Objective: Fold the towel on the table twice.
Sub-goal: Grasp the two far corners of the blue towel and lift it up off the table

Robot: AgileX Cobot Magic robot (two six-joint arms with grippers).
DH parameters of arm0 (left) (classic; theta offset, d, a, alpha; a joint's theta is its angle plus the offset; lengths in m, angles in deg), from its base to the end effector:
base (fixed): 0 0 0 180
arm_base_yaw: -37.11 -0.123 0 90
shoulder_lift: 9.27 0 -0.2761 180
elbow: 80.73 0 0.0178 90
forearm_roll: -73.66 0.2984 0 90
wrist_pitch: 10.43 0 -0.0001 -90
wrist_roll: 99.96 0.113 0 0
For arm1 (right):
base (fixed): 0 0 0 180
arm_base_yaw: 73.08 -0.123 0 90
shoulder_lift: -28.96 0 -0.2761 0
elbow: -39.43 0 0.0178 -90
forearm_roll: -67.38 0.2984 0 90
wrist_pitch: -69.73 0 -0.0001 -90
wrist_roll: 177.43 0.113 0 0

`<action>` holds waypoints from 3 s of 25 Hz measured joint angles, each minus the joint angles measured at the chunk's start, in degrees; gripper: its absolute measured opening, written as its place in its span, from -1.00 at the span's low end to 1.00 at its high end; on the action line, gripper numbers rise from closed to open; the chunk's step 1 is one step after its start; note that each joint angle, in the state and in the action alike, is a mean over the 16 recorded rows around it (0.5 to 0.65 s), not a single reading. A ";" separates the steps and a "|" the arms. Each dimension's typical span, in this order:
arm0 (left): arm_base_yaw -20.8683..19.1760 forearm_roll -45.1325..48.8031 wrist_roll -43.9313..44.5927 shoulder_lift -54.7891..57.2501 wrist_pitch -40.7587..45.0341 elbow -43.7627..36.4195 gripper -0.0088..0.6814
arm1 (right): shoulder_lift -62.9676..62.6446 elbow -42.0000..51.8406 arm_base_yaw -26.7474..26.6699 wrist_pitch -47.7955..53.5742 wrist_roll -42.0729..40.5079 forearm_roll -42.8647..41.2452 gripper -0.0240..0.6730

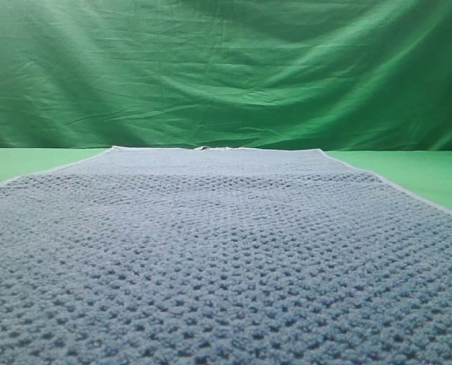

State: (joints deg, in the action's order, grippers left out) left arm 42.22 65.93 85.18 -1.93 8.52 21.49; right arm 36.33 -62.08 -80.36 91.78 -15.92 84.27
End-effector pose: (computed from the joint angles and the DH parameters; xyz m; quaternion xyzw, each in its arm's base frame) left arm 0.1306 -0.0166 0.1742 0.0336 0.7867 -0.0563 0.6138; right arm 0.1273 0.0287 0.1647 -0.1027 0.7970 0.0672 0.5914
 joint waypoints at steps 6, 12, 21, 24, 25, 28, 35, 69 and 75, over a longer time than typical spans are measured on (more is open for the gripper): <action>0.00 -4.23 0.00 0.00 -1.64 -0.03 -0.97 | 0.00 0.00 0.00 -0.30 -0.37 -0.20 -0.93; 0.00 -12.20 0.00 0.00 -5.38 -0.07 -0.97 | 0.00 0.00 0.00 -5.42 -0.70 2.68 -0.93; 0.00 -22.06 2.13 0.14 -11.39 2.99 -0.97 | 0.14 -1.76 0.00 -22.02 0.83 12.57 -0.93; 0.00 -23.49 4.31 1.03 -12.12 5.94 -0.97 | 1.23 -4.39 0.00 -24.86 0.65 15.76 -0.93; 0.00 -23.74 5.09 1.57 -12.19 7.08 -0.97 | 1.90 -5.48 0.00 -25.28 0.52 16.48 -0.93; 0.00 -23.92 7.46 3.85 -11.85 10.76 -0.97 | 4.87 -9.32 0.00 -24.62 0.00 17.74 -0.93; 0.00 -23.78 12.05 11.44 -11.88 17.97 -0.97 | 15.82 -19.43 0.00 -16.80 -3.10 18.32 -0.93; 0.01 -17.34 13.14 63.18 8.38 44.23 -0.97 | 61.73 -51.33 0.00 17.46 -1.63 2.99 -0.93; 0.62 -14.28 11.87 76.67 12.57 52.47 -0.97 | 72.35 -57.31 -0.49 22.24 2.87 0.44 -0.93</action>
State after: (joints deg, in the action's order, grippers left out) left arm 42.84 51.65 97.05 74.74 21.09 73.96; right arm 108.68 -119.39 -80.85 114.02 -13.05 84.71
